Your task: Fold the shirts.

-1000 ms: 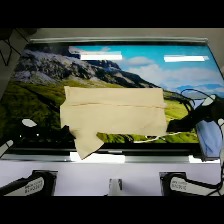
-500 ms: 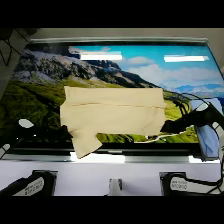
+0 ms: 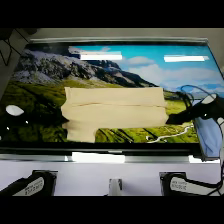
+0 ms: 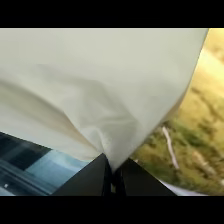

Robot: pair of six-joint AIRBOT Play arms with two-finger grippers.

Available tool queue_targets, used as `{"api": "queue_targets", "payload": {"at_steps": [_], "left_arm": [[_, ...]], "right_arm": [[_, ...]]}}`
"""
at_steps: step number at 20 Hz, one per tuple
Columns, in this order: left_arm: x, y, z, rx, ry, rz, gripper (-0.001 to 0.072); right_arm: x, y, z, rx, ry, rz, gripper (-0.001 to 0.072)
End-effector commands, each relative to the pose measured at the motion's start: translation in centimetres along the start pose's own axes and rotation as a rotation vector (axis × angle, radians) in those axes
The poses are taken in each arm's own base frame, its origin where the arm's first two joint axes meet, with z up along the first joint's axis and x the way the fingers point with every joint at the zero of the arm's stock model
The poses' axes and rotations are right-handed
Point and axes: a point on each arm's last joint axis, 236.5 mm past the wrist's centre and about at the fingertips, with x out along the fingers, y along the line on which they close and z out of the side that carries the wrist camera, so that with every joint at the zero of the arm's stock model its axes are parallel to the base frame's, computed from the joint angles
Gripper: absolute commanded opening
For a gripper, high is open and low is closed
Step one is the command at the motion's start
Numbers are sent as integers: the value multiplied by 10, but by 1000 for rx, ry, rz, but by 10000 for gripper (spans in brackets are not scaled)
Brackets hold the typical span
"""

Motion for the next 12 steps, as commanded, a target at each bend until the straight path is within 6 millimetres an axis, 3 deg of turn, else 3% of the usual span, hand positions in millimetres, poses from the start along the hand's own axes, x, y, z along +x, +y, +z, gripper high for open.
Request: {"api": "queue_targets", "payload": {"at_steps": [1, 3, 5, 7, 10, 12], "left_arm": [[-29, -48, 69, 118, -121, -35, 32], [-14, -60, 98, 143, -113, -44, 33], [9, -51, 121, 93, -85, -42, 34], [35, -32, 139, -9, -41, -36, 34], [68, -11, 138, -54, 56, -35, 35], [81, 0, 138, -93, 74, -26, 43]], "right_arm": [[-57, -5, 91, -117, -238, -182, 25], [-67, -16, 139, -138, -325, -321, 26], [-49, -17, 163, -146, -308, -330, 26], [-17, -22, 170, -110, -243, -289, 28], [19, -37, 162, -66, -172, -262, 30], [31, -42, 160, -57, -153, -254, 35]]}}
